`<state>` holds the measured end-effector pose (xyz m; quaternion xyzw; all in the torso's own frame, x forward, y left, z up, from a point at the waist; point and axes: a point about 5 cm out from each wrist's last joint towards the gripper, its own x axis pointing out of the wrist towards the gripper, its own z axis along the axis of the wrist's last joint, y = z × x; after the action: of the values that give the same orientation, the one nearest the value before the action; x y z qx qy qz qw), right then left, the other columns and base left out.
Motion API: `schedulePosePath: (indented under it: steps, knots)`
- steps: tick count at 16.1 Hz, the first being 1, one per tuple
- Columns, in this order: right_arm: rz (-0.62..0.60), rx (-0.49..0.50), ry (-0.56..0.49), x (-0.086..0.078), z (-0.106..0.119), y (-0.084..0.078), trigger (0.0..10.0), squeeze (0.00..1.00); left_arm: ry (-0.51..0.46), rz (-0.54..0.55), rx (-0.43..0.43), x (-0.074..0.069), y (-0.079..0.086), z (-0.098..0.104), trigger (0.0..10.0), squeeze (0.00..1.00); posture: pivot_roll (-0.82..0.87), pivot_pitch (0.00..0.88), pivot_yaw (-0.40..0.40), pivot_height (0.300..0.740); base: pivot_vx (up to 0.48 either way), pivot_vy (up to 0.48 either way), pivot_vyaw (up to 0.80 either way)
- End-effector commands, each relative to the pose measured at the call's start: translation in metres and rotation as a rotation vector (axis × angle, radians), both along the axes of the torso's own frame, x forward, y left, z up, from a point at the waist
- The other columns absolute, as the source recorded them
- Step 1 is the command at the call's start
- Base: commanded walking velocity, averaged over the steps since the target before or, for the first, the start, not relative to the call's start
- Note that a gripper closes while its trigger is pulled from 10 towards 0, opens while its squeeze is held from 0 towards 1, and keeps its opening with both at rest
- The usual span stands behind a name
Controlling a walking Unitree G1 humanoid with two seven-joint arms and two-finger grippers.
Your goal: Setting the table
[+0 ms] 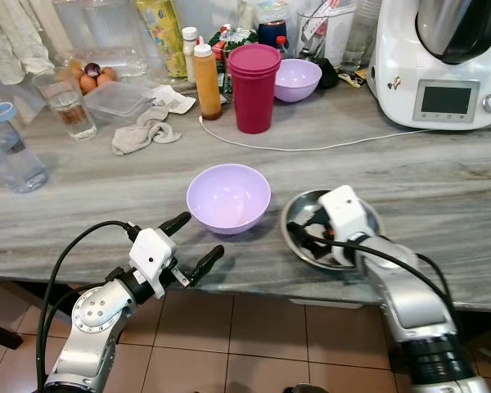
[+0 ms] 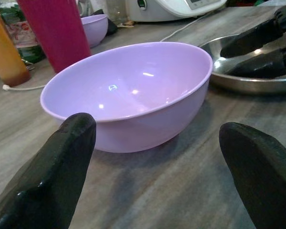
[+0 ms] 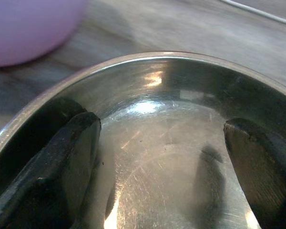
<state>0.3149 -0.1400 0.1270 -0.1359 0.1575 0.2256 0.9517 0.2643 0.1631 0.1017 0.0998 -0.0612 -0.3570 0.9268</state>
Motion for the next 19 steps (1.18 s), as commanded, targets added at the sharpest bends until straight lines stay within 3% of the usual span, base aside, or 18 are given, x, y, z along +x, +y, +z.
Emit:
schedulePosePath:
  steps: [1, 12, 15, 18, 19]
  knots:
    - [0.026, 0.011, 0.013, 0.002, -0.002, 0.007, 10.0, 0.0, 0.013, 0.001, 0.007, -0.002, 0.002, -0.003, 10.0, 0.0, -0.24, 0.099, 0.055, 0.74, 0.0, 0.0, 0.0]
    - [0.067, 0.085, -0.008, 0.016, 0.002, 0.033, 10.0, 0.0, 0.011, 0.005, -0.001, -0.003, 0.0, -0.005, 10.0, 0.0, -0.23, 0.092, 0.049, 0.74, 0.0, 0.0, 0.0]
    - [0.042, 0.088, -0.062, 0.014, 0.007, 0.026, 10.0, 0.0, -0.007, 0.039, 0.004, -0.002, 0.004, -0.003, 10.0, 0.0, -0.23, 0.091, 0.05, 0.74, 0.0, 0.0, 0.0]
    - [-0.034, 0.118, -0.18, 0.005, 0.022, 0.004, 10.0, 0.0, -0.027, 0.075, 0.004, 0.0, 0.01, 0.001, 10.0, 0.0, -0.23, 0.091, 0.053, 0.74, 0.0, 0.0, 0.0]
    - [-0.06, 0.131, -0.243, -0.003, 0.028, -0.004, 10.0, 0.0, -0.045, 0.133, 0.005, 0.002, 0.018, 0.004, 10.0, 0.0, -0.23, 0.088, 0.06, 0.74, 0.0, 0.0, 0.0]
